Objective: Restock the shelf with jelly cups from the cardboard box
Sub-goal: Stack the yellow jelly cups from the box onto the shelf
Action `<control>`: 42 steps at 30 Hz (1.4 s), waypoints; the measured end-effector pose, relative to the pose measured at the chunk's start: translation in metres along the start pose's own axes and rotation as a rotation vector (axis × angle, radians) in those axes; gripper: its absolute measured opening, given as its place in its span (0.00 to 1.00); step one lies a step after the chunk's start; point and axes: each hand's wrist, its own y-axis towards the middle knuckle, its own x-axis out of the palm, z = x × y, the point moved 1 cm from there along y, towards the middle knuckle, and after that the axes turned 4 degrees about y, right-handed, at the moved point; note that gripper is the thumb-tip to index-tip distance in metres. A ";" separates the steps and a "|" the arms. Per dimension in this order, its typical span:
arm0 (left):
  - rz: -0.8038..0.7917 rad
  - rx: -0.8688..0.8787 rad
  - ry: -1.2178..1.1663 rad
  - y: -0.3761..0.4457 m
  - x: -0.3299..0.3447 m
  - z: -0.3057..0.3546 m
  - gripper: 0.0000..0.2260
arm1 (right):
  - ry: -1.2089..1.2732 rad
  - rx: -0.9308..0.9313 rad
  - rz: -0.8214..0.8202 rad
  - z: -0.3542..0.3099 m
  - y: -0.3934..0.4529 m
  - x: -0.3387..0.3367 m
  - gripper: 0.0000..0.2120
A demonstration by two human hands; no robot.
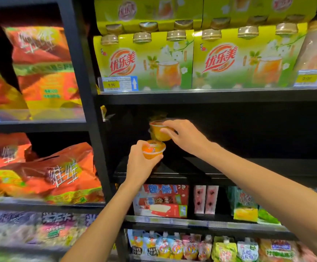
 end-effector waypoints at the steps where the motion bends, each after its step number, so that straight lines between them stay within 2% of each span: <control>1: 0.001 -0.005 -0.005 0.001 0.000 -0.005 0.24 | 0.009 0.000 -0.008 -0.004 0.003 0.005 0.16; 7: -0.017 -0.034 -0.089 -0.001 -0.001 -0.020 0.30 | 0.063 -0.013 -0.022 -0.018 0.006 0.031 0.18; 11: -0.035 -0.036 -0.124 0.001 0.002 -0.023 0.29 | 0.081 -0.033 -0.037 -0.025 0.002 0.043 0.17; 27: -0.054 -0.004 -0.108 0.006 0.011 -0.033 0.28 | 0.125 0.053 0.085 -0.032 -0.010 0.065 0.18; 31: -0.079 -0.001 -0.095 0.006 0.008 -0.031 0.31 | 0.108 0.099 0.094 -0.035 -0.011 0.060 0.18; 36: -0.123 -0.006 -0.044 0.004 0.000 -0.034 0.40 | 0.115 0.151 0.128 -0.038 -0.019 0.054 0.26; 39: -0.094 0.074 0.019 -0.007 -0.010 -0.029 0.39 | 0.111 0.166 0.214 -0.042 -0.032 0.052 0.25; 42: -0.033 0.259 0.061 -0.024 -0.023 -0.022 0.31 | 0.145 0.151 0.282 -0.046 -0.051 0.056 0.24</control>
